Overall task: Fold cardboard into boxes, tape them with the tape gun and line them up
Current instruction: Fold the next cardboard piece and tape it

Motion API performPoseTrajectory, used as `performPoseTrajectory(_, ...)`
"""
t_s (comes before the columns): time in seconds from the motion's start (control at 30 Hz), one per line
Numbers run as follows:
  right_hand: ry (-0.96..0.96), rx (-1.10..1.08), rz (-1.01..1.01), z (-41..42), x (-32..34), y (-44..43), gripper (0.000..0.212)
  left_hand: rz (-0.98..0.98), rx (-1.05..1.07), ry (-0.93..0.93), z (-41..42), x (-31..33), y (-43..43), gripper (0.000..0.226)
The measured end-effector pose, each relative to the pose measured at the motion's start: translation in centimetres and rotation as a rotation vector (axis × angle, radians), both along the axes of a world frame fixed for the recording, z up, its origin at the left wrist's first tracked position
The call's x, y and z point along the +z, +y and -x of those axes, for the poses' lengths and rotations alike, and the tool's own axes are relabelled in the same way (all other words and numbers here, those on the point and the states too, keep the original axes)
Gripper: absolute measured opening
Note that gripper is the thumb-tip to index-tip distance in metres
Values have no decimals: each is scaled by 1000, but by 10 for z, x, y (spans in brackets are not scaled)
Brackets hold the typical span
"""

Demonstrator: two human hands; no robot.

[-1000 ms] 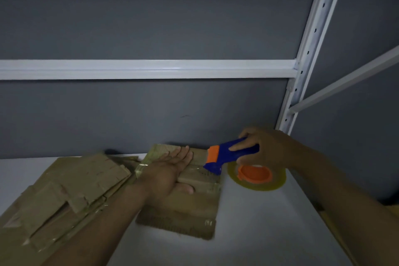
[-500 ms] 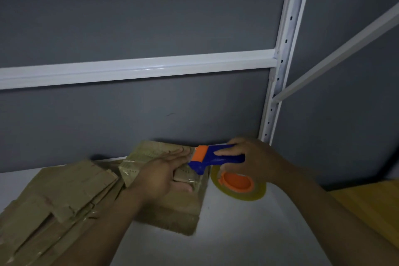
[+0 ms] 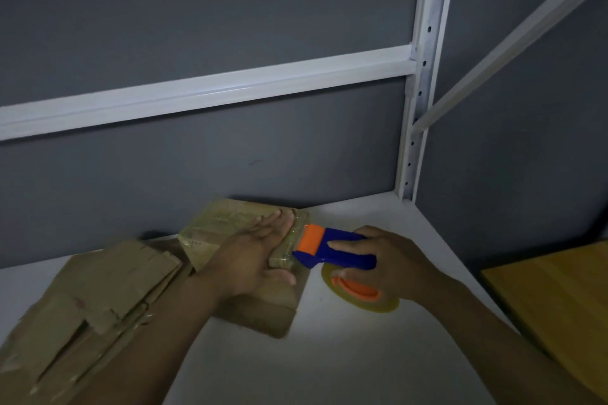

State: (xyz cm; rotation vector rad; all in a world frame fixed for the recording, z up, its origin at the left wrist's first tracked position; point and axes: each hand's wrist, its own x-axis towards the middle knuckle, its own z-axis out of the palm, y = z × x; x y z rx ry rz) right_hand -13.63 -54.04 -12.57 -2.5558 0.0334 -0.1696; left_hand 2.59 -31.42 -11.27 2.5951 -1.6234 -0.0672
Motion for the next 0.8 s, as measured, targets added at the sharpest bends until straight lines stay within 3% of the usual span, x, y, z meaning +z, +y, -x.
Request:
performPoseTrajectory(0.23, -70, -31, -113, 14, -17, -2, 54, -10, -1, 80, -9, 0, -4, 124)
performPoseTrajectory(0.6, -45, -74, 90, 44, -19, -12, 59, -3, 17, 126, -7, 6, -8, 121)
performPoseTrajectory(0.8, -115, -117, 266, 20, -12, 26, 42, -26, 57, 47, -4, -1, -9, 123)
